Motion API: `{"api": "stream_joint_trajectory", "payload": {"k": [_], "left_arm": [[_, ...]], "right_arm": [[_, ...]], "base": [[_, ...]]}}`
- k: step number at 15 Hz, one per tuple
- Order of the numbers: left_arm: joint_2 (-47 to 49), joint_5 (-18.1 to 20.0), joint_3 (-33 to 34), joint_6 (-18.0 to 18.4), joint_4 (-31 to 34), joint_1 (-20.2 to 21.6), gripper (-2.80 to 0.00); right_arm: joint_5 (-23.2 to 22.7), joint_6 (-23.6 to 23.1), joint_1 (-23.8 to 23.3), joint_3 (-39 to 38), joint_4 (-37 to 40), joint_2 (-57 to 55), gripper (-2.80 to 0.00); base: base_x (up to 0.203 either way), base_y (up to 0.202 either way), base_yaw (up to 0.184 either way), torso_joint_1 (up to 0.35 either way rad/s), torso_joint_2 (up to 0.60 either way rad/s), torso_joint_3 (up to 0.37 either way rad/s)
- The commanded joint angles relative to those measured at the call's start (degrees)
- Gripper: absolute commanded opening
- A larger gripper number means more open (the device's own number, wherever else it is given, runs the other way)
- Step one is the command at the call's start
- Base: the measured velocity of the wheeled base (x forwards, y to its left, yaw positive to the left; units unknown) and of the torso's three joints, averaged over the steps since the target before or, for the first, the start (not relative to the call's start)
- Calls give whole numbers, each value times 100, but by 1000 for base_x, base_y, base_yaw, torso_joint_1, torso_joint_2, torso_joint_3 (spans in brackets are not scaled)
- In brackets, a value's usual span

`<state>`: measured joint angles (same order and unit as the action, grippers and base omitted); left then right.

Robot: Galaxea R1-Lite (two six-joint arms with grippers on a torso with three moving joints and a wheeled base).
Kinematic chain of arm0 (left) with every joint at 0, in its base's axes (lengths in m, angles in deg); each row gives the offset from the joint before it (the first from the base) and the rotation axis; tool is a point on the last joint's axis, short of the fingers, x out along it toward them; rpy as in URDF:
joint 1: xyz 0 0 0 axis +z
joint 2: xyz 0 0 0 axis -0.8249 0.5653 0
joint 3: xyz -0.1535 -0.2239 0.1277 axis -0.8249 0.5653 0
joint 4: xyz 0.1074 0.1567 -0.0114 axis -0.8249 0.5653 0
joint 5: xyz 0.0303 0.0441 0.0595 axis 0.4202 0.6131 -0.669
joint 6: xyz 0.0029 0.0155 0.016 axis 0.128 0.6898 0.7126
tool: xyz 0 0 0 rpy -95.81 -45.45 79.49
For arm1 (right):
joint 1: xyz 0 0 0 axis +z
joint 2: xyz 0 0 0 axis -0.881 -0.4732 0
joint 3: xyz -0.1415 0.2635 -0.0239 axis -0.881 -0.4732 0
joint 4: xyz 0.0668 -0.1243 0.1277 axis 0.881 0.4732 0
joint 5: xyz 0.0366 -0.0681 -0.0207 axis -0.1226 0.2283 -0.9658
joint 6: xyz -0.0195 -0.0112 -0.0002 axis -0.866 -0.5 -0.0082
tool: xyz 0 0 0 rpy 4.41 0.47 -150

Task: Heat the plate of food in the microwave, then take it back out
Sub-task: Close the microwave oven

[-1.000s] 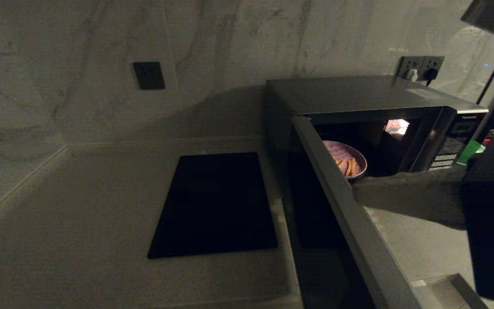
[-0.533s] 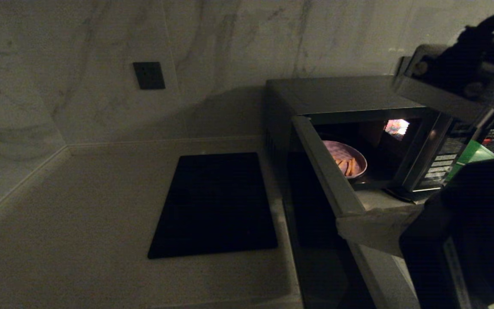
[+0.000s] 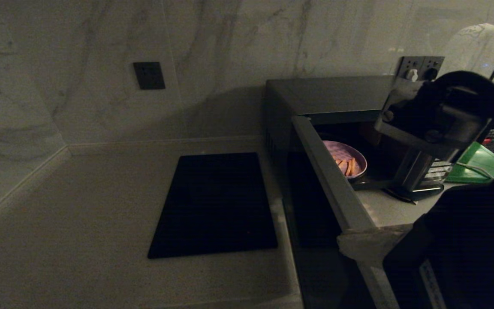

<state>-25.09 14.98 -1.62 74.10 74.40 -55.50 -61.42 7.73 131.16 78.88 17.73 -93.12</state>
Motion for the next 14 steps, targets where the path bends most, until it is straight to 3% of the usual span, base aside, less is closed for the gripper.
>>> {"api": "stream_joint_trajectory", "payload": {"k": [1, 8, 14], "left_arm": [[-1, -5, 0, -4, -2, 1, -280], [-1, -5, 0, -4, -2, 1, -280], [-1, -5, 0, -4, -2, 1, -280]], "right_arm": [[14, 26, -8, -109, 35, -56, -280], [262, 150, -55, -243, 35, -170, -280], [616, 463, -639, -533, 32, -152, -280]], "base": [[0, 0, 0, 0, 0, 0], [0, 0, 0, 0, 0, 0], [0, 0, 0, 0, 0, 0]]}}
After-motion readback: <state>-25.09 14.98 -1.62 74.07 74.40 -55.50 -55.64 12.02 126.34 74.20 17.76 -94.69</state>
